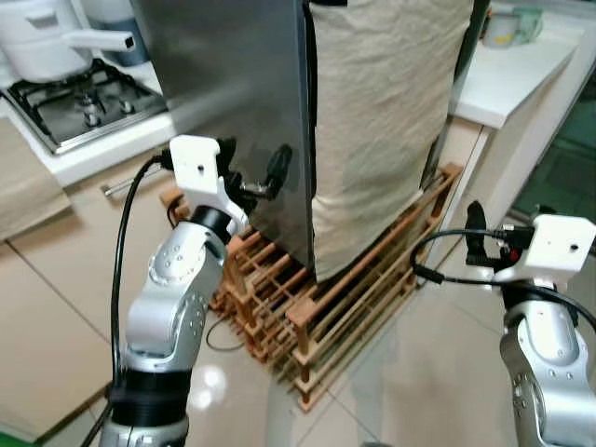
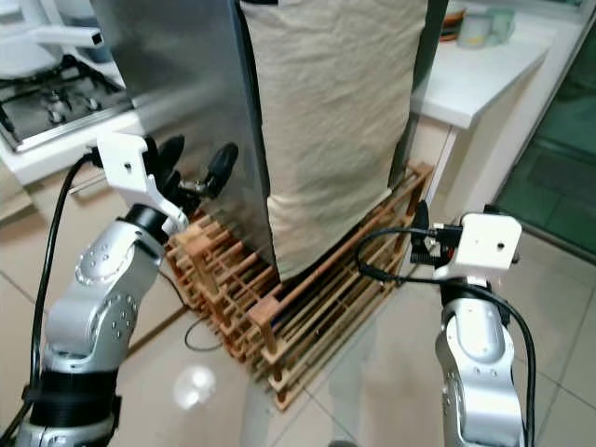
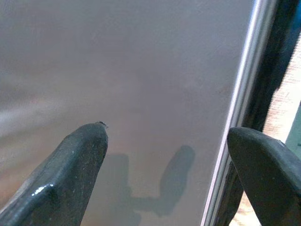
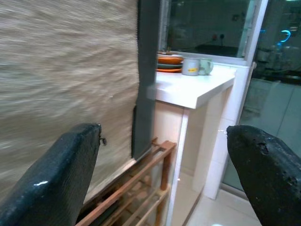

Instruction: Restocking fridge

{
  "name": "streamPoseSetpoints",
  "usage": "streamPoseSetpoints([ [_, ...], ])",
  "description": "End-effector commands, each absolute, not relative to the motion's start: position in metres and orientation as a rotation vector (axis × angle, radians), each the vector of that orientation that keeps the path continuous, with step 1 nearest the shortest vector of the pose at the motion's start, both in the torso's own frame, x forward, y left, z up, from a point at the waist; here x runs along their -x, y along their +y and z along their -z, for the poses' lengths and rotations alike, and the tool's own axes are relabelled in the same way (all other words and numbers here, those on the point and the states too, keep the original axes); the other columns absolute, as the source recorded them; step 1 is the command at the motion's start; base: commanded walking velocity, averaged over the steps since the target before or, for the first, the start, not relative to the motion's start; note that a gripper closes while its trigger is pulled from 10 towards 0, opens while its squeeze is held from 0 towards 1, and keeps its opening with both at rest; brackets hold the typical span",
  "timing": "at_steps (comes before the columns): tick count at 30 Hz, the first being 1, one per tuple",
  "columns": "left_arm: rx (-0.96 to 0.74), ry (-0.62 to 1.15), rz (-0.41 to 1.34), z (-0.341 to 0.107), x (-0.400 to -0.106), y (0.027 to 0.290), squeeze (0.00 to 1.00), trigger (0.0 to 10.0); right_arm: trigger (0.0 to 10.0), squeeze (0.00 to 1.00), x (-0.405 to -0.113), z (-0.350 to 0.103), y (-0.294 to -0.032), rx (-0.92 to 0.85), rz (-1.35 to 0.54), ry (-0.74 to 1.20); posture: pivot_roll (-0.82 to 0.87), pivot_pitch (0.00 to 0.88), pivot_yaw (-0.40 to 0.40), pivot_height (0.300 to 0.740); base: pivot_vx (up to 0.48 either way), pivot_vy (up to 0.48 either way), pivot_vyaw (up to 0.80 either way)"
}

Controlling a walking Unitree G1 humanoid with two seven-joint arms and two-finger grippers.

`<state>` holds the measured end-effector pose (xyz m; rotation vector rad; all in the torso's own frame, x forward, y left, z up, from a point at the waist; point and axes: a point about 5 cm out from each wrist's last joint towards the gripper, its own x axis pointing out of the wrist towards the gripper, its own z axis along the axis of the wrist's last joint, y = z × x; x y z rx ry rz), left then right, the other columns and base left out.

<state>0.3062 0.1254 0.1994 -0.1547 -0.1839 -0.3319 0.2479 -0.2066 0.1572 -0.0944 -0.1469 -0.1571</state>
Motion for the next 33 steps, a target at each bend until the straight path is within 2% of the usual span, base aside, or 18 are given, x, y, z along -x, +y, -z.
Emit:
streamPoseSetpoints([
  [1, 0.146, -0.155, 0.330, -0.195, -0.308, 0.126, 0.00, 10.0, 10.0, 0.00, -0.247, -0.155, -0.207, 0.095, 0.156, -0.137, -0.12, 0.000, 0.042, 0.740, 0.000, 0.000, -0.73],
  [14, 0.081, -0.067, 0.286, -0.188, -0.325, 0.123, 0.00, 10.0, 10.0, 0.00, -0.257, -0.157, -0.203, 0.083, 0.111, -0.149, -0.11, 0.000, 0.027, 0.740, 0.000, 0.000, -0.72],
  [23, 0.093, -0.046, 0.262, -0.185, -0.326, 0.121, 0.00, 10.0, 10.0, 0.00, -0.259, -0.156, -0.201, 0.093, 0.100, -0.143, -0.11, 0.000, 0.026, 0.740, 0.000, 0.000, 0.00],
  [26, 0.111, -0.026, 0.301, -0.180, -0.327, 0.116, 0.00, 10.0, 10.0, 0.00, -0.259, -0.154, -0.201, 0.092, 0.094, -0.135, -0.11, 0.000, 0.021, 0.740, 0.000, 0.000, 0.00],
  [29, 0.129, 0.016, 0.440, -0.165, -0.332, 0.098, 0.00, 10.0, 10.0, 0.00, -0.261, -0.150, -0.200, 0.084, 0.086, -0.120, -0.11, 0.000, 0.013, 0.740, 0.000, 0.000, 0.00],
  [33, 0.133, 0.031, 0.457, -0.157, -0.341, 0.091, 0.00, 10.0, 10.0, 0.00, -0.262, -0.149, -0.199, 0.090, 0.078, -0.115, -0.12, 0.000, 0.017, 0.740, 0.000, 0.000, 0.00],
])
